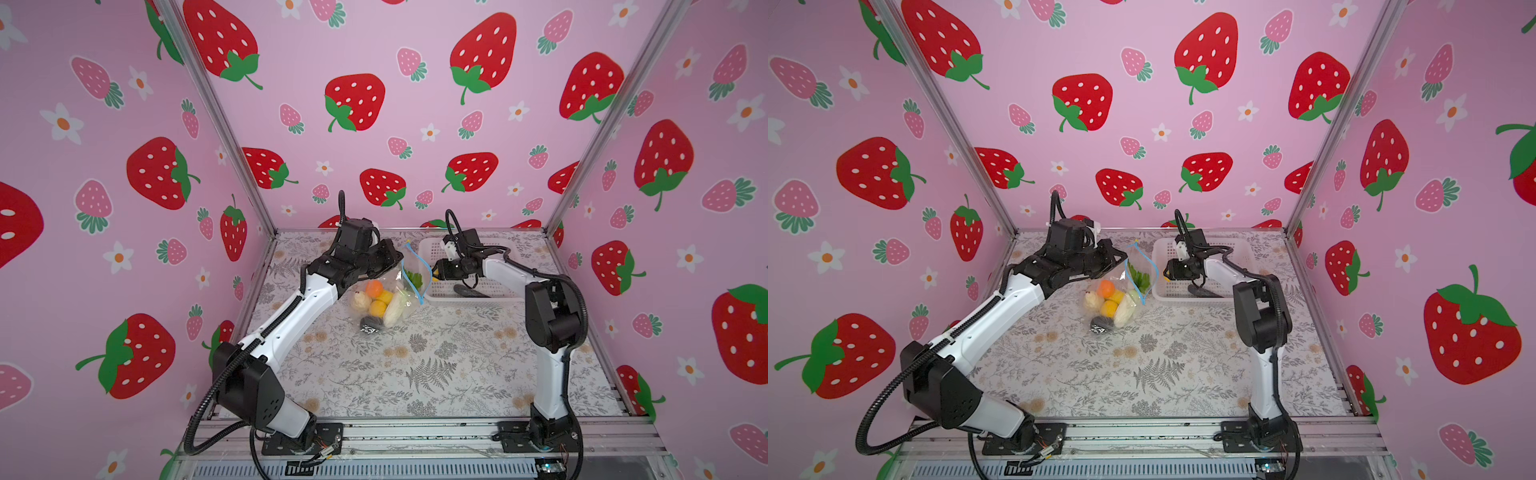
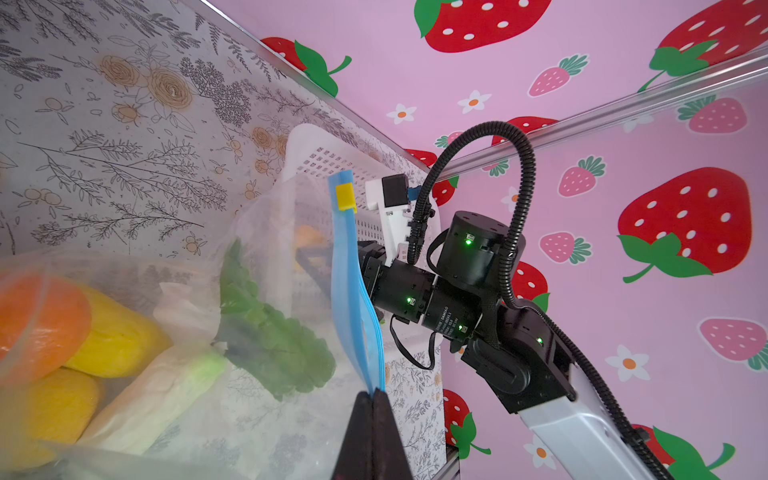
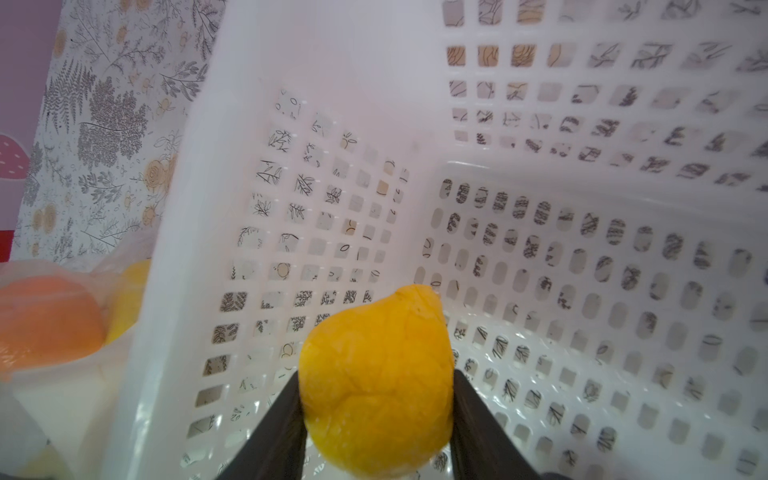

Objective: Place the food in the zip-top bag and seal the zipper
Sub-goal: 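Lift the lemon and carry it with the right gripper to the bag mouth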

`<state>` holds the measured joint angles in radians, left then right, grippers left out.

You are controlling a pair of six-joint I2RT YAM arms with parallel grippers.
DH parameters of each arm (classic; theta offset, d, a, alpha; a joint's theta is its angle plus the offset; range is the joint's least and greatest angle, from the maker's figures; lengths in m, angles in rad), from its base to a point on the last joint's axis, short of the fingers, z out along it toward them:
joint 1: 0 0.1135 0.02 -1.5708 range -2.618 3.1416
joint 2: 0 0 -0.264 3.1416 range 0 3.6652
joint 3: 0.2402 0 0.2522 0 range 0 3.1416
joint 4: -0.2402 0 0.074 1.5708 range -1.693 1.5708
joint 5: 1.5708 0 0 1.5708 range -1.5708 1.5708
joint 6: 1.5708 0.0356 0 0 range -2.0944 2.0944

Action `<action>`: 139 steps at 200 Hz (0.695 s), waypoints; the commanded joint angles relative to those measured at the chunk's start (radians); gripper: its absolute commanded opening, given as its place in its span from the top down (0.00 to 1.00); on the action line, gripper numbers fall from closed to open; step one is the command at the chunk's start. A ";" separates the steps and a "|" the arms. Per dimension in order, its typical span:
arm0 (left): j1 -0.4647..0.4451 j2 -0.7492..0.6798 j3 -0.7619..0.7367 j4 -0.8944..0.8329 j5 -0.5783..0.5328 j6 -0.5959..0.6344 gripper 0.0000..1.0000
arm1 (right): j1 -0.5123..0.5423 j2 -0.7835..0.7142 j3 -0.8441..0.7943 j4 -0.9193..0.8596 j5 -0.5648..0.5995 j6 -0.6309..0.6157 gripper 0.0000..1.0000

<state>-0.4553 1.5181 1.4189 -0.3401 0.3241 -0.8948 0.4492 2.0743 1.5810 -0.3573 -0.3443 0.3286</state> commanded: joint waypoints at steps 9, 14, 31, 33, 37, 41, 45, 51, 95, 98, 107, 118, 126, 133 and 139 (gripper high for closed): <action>0.005 -0.006 0.008 0.010 0.006 -0.004 1.00 | -0.004 -0.080 -0.001 -0.032 0.013 0.004 0.51; 0.004 -0.008 0.009 0.012 0.006 -0.004 1.00 | -0.004 -0.088 -0.002 -0.034 0.013 0.005 0.51; 0.004 -0.008 0.009 0.012 0.006 -0.004 1.00 | -0.004 -0.120 -0.006 -0.047 0.008 0.007 0.51; 0.004 -0.008 0.009 0.012 0.006 -0.005 1.00 | -0.004 -0.124 -0.006 -0.049 0.007 0.007 0.52; 0.004 -0.007 0.009 0.012 0.006 -0.006 1.00 | -0.004 -0.133 -0.007 -0.051 0.007 0.007 0.51; 0.006 -0.006 0.008 0.013 0.006 -0.006 1.00 | -0.004 -0.142 -0.008 -0.055 0.007 0.007 0.51; 0.005 -0.007 0.010 0.013 0.005 -0.007 1.00 | -0.004 -0.151 -0.007 -0.059 0.007 0.007 0.52; 0.004 -0.006 0.011 0.013 0.006 -0.006 1.00 | -0.004 -0.167 -0.009 -0.063 0.005 0.008 0.51; 0.004 -0.004 0.013 0.014 0.005 -0.007 1.00 | -0.003 -0.273 -0.018 -0.091 -0.031 0.007 0.52; 0.004 -0.005 0.013 0.015 0.006 -0.007 1.00 | -0.003 -0.281 -0.017 -0.093 -0.034 0.007 0.51; 0.004 -0.006 0.014 0.015 0.005 -0.008 1.00 | -0.001 -0.303 -0.014 -0.103 -0.040 0.002 0.52; 0.005 -0.007 0.014 0.015 0.004 -0.007 1.00 | 0.002 -0.332 -0.010 -0.115 -0.044 -0.002 0.51; 0.004 -0.006 0.014 0.015 0.004 -0.007 1.00 | 0.004 -0.351 -0.007 -0.120 -0.048 -0.003 0.52; 0.004 -0.007 0.014 0.015 0.002 -0.008 1.00 | 0.006 -0.368 -0.005 -0.124 -0.053 -0.007 0.51; 0.003 -0.006 0.014 0.015 0.002 -0.008 1.00 | 0.009 -0.379 -0.001 -0.127 -0.056 -0.009 0.52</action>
<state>-0.4553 1.5181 1.4189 -0.3397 0.3241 -0.8951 0.4500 1.7565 1.5742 -0.4381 -0.3721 0.3389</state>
